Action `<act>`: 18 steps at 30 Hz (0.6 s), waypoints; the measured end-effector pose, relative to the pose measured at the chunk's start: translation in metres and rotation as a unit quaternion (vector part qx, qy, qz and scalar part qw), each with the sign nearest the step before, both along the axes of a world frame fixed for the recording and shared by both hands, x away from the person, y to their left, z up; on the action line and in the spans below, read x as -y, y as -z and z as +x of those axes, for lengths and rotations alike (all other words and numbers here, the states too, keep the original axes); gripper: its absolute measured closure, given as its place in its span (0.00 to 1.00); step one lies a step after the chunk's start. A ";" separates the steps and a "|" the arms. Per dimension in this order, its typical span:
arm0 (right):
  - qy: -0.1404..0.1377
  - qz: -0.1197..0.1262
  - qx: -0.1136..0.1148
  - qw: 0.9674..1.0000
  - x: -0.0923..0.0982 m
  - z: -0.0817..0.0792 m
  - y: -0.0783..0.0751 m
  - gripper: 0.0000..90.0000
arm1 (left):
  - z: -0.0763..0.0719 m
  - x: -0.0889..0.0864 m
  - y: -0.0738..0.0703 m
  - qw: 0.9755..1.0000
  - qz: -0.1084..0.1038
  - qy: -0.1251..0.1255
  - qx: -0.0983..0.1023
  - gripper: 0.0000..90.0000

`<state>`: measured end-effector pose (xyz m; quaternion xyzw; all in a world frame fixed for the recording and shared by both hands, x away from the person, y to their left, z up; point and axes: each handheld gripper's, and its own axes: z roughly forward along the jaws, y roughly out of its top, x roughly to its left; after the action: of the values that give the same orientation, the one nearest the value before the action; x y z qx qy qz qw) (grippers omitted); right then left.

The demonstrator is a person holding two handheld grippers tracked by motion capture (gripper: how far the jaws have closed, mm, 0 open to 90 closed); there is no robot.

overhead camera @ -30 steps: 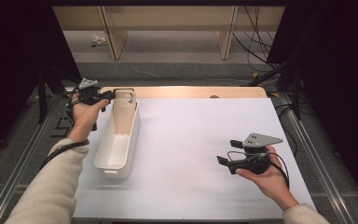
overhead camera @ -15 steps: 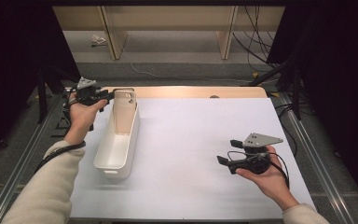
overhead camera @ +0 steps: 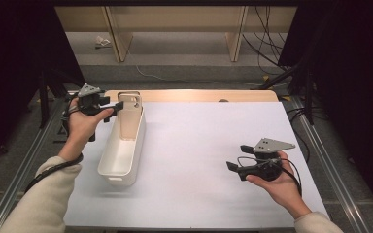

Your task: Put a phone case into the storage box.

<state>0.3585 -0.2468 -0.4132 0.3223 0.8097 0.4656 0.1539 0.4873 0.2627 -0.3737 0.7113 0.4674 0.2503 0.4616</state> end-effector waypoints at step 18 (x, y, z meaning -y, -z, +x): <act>0.000 0.001 -0.001 1.000 0.000 0.000 0.000 0.21 | -0.072 0.017 0.012 0.997 0.002 0.070 0.014 0.02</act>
<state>0.3583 -0.2464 -0.4131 0.3232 0.8095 0.4658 0.1528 0.4151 0.2457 -0.3857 0.7394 0.4095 0.2288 0.4829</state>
